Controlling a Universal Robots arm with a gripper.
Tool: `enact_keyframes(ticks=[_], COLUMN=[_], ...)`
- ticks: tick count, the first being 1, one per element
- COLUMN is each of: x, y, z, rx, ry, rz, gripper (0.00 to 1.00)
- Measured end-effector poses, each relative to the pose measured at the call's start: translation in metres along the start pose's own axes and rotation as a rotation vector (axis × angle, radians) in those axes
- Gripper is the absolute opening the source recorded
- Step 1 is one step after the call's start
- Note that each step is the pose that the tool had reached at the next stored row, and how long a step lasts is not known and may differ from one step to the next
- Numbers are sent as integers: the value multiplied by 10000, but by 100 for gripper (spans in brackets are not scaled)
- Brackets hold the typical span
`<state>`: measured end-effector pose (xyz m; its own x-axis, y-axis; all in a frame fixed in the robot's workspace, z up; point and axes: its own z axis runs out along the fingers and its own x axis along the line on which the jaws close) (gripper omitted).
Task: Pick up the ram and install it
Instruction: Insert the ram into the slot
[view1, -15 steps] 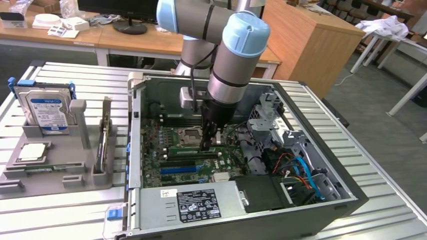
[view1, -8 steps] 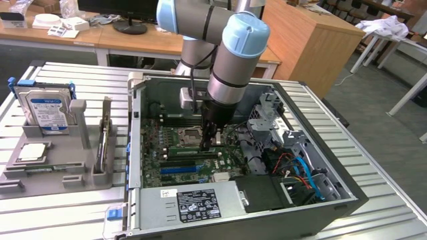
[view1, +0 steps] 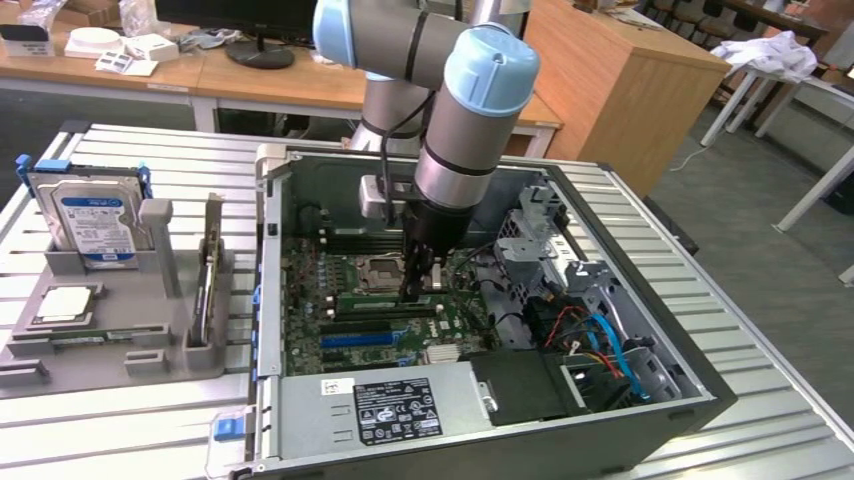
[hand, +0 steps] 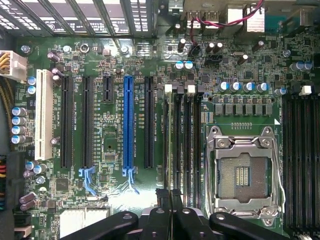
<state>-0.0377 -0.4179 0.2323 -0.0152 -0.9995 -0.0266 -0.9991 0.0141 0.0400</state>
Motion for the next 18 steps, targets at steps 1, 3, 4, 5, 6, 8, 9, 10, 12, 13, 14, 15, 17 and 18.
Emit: enact_keyframes(ticks=[1, 3, 4, 5, 6, 8, 9, 10, 12, 13, 14, 15, 17, 18], x=[-2, -2, -2, -2, -1, 0, 0, 0, 0, 0, 1, 1, 1, 1], y=[0, 0, 0, 0, 0, 0, 0, 0, 0, 0, 0, 0, 0, -1], z=[1, 1, 0, 1, 1, 1, 1, 1, 0, 1, 1, 6, 12, 14], rx=[0, 0, 0, 0, 0, -1, -2, -2, -2, -2, -3, -2, -2, -2], ry=[-1, -1, 0, 0, 0, 1, 2, 2, 3, 3, 3, 1, 3, 3], rz=[0, 0, -4, -18, -35, -72, -83, -85, -85, -86, -86, -86, -86, -86], gripper=[12, 12, 12, 12, 12, 12, 12, 12, 12, 12, 12, 12, 12, 12])
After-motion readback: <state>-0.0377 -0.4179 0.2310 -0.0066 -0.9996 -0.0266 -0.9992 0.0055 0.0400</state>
